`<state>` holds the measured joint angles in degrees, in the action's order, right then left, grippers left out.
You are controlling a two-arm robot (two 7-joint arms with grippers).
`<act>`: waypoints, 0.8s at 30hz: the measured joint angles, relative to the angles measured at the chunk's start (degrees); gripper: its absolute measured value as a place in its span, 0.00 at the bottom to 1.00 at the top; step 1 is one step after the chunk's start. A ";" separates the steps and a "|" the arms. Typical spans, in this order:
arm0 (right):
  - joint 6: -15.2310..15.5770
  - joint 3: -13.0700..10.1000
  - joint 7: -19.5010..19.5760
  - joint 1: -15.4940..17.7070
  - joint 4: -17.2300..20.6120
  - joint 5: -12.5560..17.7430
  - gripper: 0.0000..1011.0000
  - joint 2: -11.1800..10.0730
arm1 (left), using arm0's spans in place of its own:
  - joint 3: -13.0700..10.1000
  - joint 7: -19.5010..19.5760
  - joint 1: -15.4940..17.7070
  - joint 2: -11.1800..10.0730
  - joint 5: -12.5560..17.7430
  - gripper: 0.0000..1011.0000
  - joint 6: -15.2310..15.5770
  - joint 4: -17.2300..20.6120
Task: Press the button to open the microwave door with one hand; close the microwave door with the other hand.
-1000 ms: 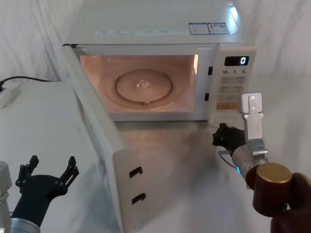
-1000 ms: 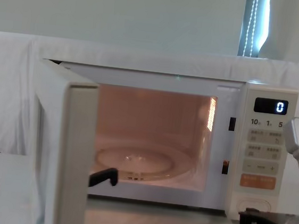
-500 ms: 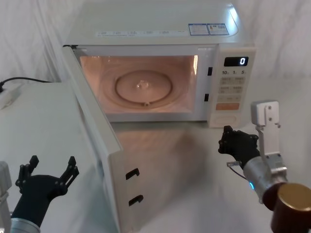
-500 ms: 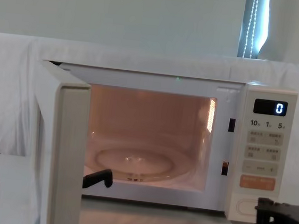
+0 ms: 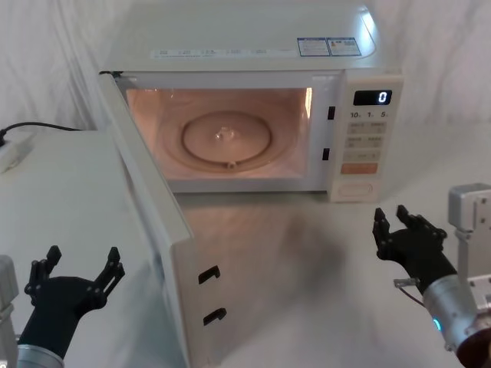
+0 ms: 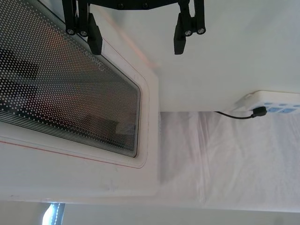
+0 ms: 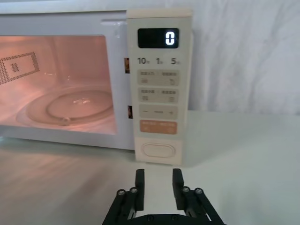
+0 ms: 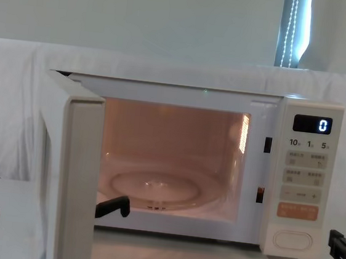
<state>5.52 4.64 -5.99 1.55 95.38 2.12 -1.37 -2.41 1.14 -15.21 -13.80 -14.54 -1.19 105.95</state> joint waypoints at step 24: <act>-3.48 -1.97 1.45 1.03 -2.09 2.30 0.99 -1.03 | 0.00 0.00 0.00 0.00 0.00 0.99 0.00 0.00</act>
<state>2.04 2.67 -4.54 2.58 93.29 4.42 -2.40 -2.41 1.14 -15.21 -13.81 -14.54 -1.19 105.95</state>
